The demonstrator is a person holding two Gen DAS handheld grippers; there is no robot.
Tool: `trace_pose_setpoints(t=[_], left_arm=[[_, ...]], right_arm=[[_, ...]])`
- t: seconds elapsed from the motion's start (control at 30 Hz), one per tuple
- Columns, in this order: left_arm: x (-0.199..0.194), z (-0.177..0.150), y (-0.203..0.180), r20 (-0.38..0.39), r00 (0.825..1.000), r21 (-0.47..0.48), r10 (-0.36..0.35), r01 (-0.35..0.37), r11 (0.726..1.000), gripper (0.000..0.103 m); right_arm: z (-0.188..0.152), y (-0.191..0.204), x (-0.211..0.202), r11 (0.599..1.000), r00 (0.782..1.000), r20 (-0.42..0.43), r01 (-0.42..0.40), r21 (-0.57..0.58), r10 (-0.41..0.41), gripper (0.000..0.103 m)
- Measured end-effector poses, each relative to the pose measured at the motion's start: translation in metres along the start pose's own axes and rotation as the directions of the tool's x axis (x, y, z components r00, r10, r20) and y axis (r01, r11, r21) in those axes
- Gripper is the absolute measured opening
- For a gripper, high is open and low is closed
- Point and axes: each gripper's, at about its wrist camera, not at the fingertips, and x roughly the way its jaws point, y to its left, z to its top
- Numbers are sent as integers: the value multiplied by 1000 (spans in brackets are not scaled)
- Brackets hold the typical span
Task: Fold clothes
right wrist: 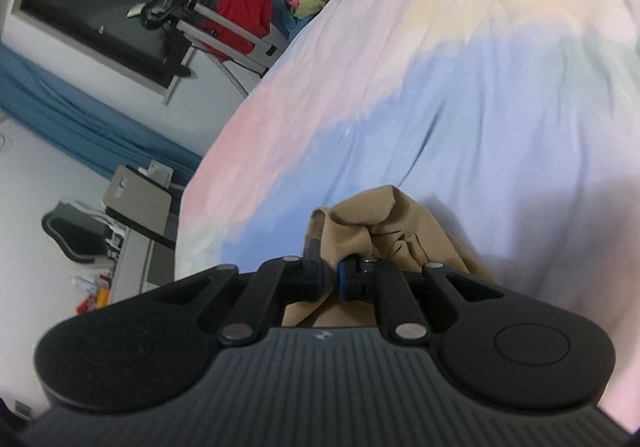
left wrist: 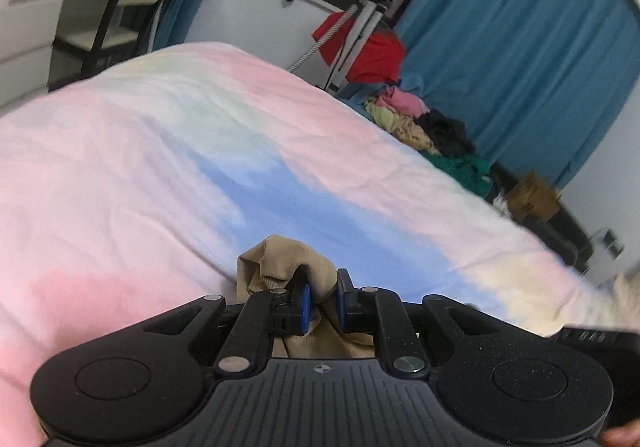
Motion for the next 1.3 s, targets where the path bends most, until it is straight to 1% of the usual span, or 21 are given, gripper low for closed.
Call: trace_pose_setpoints(t=[0.1,0.13,0.2,0.23,0.27,0.3,0.33,0.37,0.4,0.47,0.53,0.6,0.67,0.73,0.8,0.9,0.97,1.03,1.13,1.2,1.3], left_arm=[[8,-1,-1,-1,1000,38,3,-3,999,15],[9,-1,-1,-3,1000,47,3,-3,999,17],[9,-1,-4,-6,1000,59,-4,4,998,26],[7,0,-5,-5,1000,66,-10,10,998,34],[5,-1,-6,0,1000,75,-10,10,997,47],[2,-1,-10,3,1000,91,-12,12,996,56],[-2,-1,-14,6,1000,108,-15,14,994,76],[-7,-2,-19,17,1000,136,-17,15,991,88],[-14,-4,-25,37,999,171,-19,12,985,91],[-26,-7,-36,60,998,234,-24,9,972,98],[-38,-11,-44,72,997,279,-37,15,960,99],[-46,-17,-50,77,997,311,-29,4,951,100],[-47,-20,-52,65,998,329,-9,-13,944,101],[-44,-23,-54,46,999,341,12,-27,940,101],[-36,-24,-53,22,999,347,38,-44,937,101],[-23,-26,-49,-15,997,346,72,-62,936,101],[-15,-27,-46,-35,995,346,93,-75,935,101],[-7,-28,-43,-52,993,347,109,-84,934,101],[-1,-29,-38,-72,991,345,113,-82,935,100],[-1,-30,-38,-71,991,356,118,-85,931,100],[-7,-33,-41,-68,991,367,116,-83,926,100]], right_arm=[[4,3,6,999,1000,-15,9,-40,-10,13],[5,4,7,999,1000,-22,10,-50,-11,13],[6,5,5,998,999,-34,9,-65,-12,14],[6,5,4,997,999,-37,6,-71,-8,20],[6,6,3,997,999,-39,-4,-76,1,27],[5,7,-1,996,999,-41,-32,-79,29,48],[3,9,-5,995,998,-41,-59,-82,56,68],[2,13,-10,993,997,-31,-75,-93,72,75],[0,17,-16,990,996,-20,-88,-107,87,81],[-4,28,-31,979,995,16,-98,-178,103,81],[-8,35,-48,960,987,54,-136,-245,154,81],[-12,43,-63,936,983,75,-135,-324,168,80],[-16,51,-69,905,986,59,-120,-408,158,66],[-22,56,-64,875,992,36,-86,-476,117,45],[-25,59,-50,852,997,11,-55,-521,71,37],[-30,59,-20,826,1000,-5,6,-563,-10,37],[-31,56,1,814,998,-1,53,-579,-66,37],[-32,51,18,806,994,-1,86,-585,-107,34],[-34,43,31,808,991,-10,102,-580,-132,34],[-36,44,28,805,991,-2,105,-584,-131,34],[-37,46,19,811,992,4,103,-576,-123,36]])
